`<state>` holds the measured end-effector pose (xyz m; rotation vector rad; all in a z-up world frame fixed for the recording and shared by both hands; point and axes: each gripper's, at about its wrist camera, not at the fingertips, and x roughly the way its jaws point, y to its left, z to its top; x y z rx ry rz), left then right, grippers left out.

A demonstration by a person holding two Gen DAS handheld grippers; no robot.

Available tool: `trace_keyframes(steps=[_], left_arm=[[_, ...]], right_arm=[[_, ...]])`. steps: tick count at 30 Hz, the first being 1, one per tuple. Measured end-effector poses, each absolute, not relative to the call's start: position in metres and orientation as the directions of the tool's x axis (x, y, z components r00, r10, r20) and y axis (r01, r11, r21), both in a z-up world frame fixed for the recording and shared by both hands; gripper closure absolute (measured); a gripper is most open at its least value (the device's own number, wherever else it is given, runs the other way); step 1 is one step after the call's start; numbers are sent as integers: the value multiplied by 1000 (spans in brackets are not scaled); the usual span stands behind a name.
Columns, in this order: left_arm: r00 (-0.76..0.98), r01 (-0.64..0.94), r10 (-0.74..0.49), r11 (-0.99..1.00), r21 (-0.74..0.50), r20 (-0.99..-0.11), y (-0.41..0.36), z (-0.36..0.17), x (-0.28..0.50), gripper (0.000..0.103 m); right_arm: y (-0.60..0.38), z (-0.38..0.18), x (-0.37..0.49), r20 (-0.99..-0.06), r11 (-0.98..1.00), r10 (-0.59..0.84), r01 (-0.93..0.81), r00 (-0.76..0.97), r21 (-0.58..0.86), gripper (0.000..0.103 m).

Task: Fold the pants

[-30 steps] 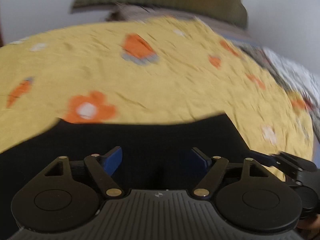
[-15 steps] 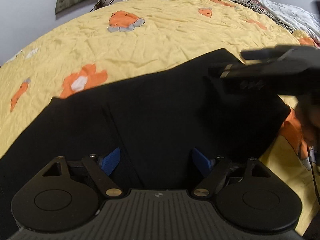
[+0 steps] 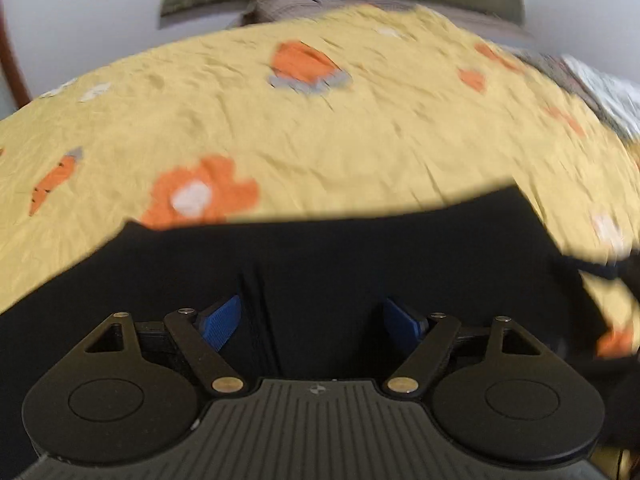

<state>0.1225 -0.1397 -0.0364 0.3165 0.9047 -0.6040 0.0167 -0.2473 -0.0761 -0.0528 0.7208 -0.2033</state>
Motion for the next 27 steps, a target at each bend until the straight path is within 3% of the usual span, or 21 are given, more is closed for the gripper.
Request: trace_keyframes(steps=[2,5,12,16,20,23,27], left_arm=[[463,618,-364,786,0,-808,-131,-39,106,20],[471,627,-370,779,9,-801,-121,-43,93,15],[467,647,-369,762,26,-804,-101,-39,73,15],[442,590,-403,803,-79,-801,-63,-32,67,16],[513,494,-366,866,-82,-777,-28,-21,67,14],[546,420,-318,905,-75,-775,-19,-18,73,12],[534,384,-347,912,-144,-771,-22,-15,78,12]], right_arm=[[-245,-72,7,-626,981,-195,163,755,-109,24],[-242,-82,6,-670,987,-160,110,725,-117,22],[-229,-66,-5,-606,989,-149,112,781,-99,21],[-211,-72,8,-626,990,-123,53,770,-130,21],[-201,-78,11,-636,985,-147,52,758,-167,21],[-198,-68,9,-608,991,-127,75,784,-110,20],[-172,-60,18,-613,998,-46,7,789,-66,20]])
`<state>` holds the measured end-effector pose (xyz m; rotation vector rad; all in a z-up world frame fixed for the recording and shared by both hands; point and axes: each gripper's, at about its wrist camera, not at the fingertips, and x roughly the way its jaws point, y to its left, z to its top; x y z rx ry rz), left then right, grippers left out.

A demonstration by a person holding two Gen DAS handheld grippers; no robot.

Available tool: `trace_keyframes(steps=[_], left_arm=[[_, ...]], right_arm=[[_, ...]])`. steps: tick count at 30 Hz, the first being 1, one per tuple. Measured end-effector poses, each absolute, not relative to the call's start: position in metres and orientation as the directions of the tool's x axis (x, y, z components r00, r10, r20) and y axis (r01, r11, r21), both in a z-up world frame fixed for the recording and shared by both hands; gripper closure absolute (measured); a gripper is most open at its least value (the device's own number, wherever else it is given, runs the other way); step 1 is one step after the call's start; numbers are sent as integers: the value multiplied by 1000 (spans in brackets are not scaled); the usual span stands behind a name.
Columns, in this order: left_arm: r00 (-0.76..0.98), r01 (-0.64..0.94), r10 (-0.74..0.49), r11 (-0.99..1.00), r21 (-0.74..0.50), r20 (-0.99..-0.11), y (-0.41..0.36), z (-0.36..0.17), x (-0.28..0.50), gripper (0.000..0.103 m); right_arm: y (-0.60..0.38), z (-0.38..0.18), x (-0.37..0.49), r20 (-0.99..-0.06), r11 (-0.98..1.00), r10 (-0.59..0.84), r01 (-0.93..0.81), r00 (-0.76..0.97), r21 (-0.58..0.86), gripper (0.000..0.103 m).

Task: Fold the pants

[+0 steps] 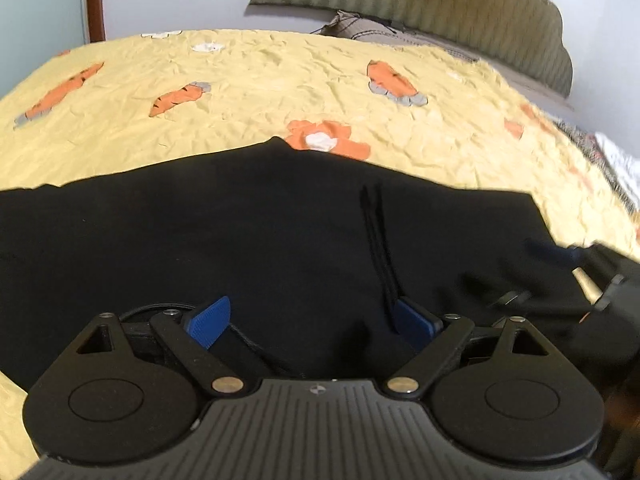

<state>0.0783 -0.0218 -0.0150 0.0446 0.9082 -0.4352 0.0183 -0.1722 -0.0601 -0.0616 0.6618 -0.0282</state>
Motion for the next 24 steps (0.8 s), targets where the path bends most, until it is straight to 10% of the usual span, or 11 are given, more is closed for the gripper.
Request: trace_keyframes(steps=[14,19,24], left_arm=[[726,47,66,988,144,-684,116,46,59,9],[781,-256,444,869,424,-439,153,86,44,7],[779,-149,325,927,345,-537,153,87,57,0]], right_arm=[[-85,-46,11,-547,969,103,-208,831,-133,20],[-69,-45,12,-545,953,124,-253,829,-167,21],[-20,-39,10,-512,884,238,-403,826,-239,20]])
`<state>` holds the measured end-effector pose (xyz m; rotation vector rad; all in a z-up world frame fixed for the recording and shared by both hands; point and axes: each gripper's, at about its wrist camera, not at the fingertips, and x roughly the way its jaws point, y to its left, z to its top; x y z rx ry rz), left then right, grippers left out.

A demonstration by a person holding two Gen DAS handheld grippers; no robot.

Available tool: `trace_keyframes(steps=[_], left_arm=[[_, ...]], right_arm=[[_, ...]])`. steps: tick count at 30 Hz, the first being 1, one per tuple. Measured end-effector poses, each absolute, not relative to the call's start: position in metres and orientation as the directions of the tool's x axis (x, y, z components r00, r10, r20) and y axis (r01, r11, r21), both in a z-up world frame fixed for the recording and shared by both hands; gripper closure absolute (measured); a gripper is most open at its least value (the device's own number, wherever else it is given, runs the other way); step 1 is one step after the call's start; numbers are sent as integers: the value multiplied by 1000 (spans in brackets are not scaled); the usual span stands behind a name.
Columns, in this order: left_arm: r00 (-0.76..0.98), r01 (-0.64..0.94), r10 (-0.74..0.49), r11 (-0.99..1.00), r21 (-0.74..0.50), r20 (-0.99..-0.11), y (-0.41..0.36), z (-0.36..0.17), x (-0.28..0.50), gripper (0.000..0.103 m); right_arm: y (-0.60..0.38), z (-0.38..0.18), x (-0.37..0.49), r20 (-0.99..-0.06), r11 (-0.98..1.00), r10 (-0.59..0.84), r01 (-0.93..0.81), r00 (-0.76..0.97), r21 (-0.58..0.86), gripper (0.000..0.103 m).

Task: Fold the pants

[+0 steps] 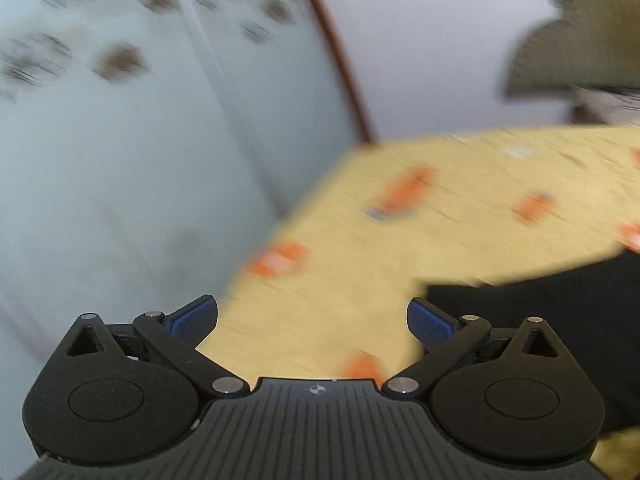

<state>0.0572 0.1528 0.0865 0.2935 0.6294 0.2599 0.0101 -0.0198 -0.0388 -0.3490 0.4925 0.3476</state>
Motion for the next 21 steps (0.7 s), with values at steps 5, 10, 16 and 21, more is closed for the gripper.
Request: trace_keyframes(steps=[5,10,16,21], left_arm=[[671,-118,163,987,113,-724,165,51,87,7],[605,-185,-4,972,-145,-796,194,34,104,7],[567,-201,-131,935,-291,-813,205,16,105,6],[536,-208,-264,879,-428,-802,220,7,111,6]], right_arm=[[37,-45,2,-458,761,302,-500,836,-413,21],[77,-57,-1,-445,656,329,-541,833,-527,21],[111,-68,-10,-429,565,353,-555,831,-611,21],[132,-87,-8,-400,472,313,-507,861,-721,29]])
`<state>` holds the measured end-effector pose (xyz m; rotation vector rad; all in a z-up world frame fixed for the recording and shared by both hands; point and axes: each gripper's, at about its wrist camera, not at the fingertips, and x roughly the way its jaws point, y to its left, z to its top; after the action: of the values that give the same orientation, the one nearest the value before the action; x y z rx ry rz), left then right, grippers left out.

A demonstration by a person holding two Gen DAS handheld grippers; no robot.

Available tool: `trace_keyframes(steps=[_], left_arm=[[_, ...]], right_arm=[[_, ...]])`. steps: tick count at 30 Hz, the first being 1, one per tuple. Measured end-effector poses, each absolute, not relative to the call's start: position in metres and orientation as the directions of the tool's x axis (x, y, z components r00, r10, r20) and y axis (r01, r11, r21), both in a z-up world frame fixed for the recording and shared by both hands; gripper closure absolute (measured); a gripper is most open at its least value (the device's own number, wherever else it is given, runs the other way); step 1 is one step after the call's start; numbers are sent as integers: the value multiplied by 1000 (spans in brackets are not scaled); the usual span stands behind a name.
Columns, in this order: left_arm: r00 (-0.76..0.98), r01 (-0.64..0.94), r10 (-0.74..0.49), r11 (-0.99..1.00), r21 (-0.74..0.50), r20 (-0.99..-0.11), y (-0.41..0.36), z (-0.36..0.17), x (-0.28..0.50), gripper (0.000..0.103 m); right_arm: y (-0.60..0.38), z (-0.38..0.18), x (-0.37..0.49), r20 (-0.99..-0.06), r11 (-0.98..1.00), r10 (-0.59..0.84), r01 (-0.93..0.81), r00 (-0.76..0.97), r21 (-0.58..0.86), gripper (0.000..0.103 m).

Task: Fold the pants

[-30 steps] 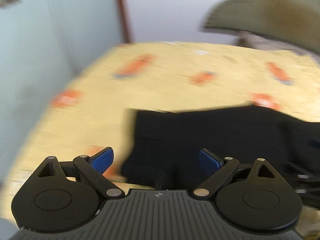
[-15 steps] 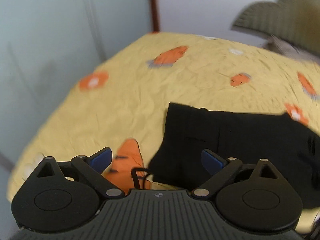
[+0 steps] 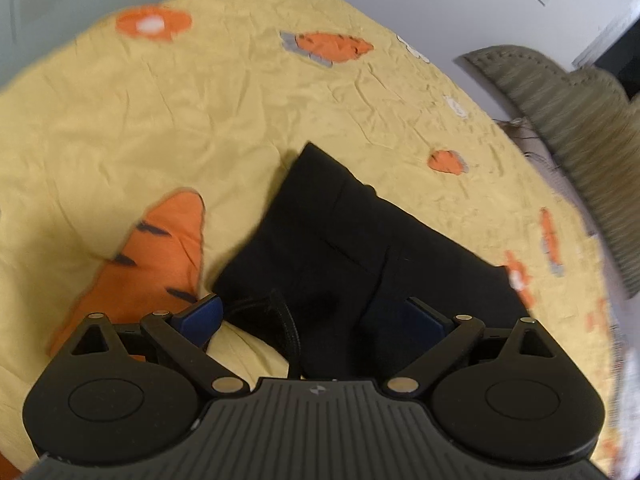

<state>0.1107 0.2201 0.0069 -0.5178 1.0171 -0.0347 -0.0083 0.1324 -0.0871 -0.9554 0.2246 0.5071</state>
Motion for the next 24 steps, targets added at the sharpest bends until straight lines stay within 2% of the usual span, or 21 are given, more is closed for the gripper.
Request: trace_keyframes(steps=[6,9,11,16,19,22,23,24], left_arm=[[517,-249,-356,808,-534,-779,245,-2,111,6],[521,-261,-359,797,-545,-774,255,-3,113,6],[520,-280,-353,790,-546,-777,261,-4,114,5],[521,-301,-461,688,-660,-719,282,-8,111,6],[549,-318,-463,654,-686,-696,300,3,97,6],[603,-372,-382,642,-670,-700,326,23,75,6],[635,-414,-303,643,-644,-710,336,34,65,6],[668,-474,-170,654,-590,-724,346,51,52,6]], right_arm=[[140,-96,-1,-423,443,317,-527,849,-725,38],[149,-102,4,-411,420,322,-517,853,-746,42],[158,-105,6,-399,397,329,-509,856,-763,49],[178,-114,12,-408,342,324,-507,854,-791,78],[177,-114,13,-404,355,329,-508,854,-785,80],[171,-108,19,-406,412,348,-527,845,-744,84],[168,-103,21,-409,441,358,-538,839,-718,84],[164,-97,24,-416,476,369,-553,831,-684,85]])
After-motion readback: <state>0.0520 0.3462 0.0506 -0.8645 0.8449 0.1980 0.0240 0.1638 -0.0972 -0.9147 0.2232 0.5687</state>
